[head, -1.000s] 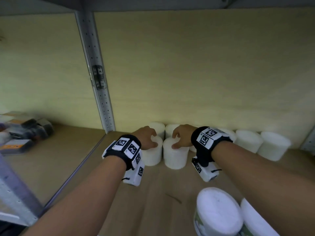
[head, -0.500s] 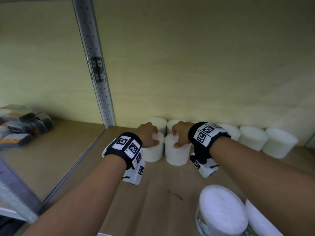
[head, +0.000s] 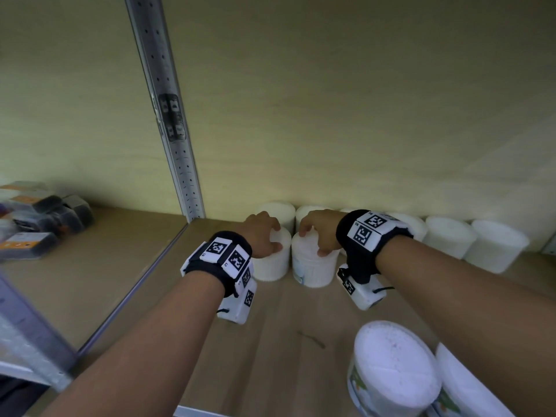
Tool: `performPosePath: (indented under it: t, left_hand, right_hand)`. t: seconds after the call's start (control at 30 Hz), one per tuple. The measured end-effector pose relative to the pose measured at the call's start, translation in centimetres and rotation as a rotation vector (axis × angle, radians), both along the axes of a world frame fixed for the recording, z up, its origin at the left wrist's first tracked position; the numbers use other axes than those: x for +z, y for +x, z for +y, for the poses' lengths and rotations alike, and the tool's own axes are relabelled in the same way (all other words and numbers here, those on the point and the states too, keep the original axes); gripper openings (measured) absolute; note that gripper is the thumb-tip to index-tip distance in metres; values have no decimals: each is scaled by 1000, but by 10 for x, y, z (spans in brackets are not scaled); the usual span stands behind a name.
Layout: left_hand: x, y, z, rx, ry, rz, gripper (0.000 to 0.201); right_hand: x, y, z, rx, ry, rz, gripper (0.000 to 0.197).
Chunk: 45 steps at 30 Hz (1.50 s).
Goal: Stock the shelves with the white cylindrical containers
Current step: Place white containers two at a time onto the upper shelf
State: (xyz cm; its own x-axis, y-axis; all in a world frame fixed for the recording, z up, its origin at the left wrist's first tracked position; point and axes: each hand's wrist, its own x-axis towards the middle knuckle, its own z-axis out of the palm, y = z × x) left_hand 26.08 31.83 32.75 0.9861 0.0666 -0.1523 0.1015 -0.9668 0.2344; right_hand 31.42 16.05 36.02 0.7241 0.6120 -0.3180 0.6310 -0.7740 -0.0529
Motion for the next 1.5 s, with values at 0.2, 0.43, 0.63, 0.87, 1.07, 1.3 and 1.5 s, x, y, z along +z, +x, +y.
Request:
performPosePath:
  t: [0.2, 0.43, 0.63, 0.87, 1.07, 1.3, 1.5]
  left_hand:
    - [1, 0, 0, -5, 4, 4, 54]
    - [2, -2, -1, -6, 5, 2, 53]
    - [2, -1, -2, -5, 3, -5, 53]
    - [1, -2, -2, -3, 10, -6, 53]
    - [1, -2, -4, -1, 9, -11, 53]
    - [1, -2, -3, 0, 13, -11, 52]
    - [1, -1, -4, 0, 10, -16, 52]
  right_hand:
    - [5, 2, 0, -58, 109, -26, 50]
    - [-4, 0, -1, -88, -12, -47, 67]
    - [-3, -2, 0, -66, 0, -48, 63]
    - [0, -3, -5, -1, 22, -1, 60]
    - [1, -2, -2, -59, 111, -18, 48]
    - [-6, -5, 3, -91, -21, -50, 64]
    - [-4, -6, 1, -66, 9, -19, 62]
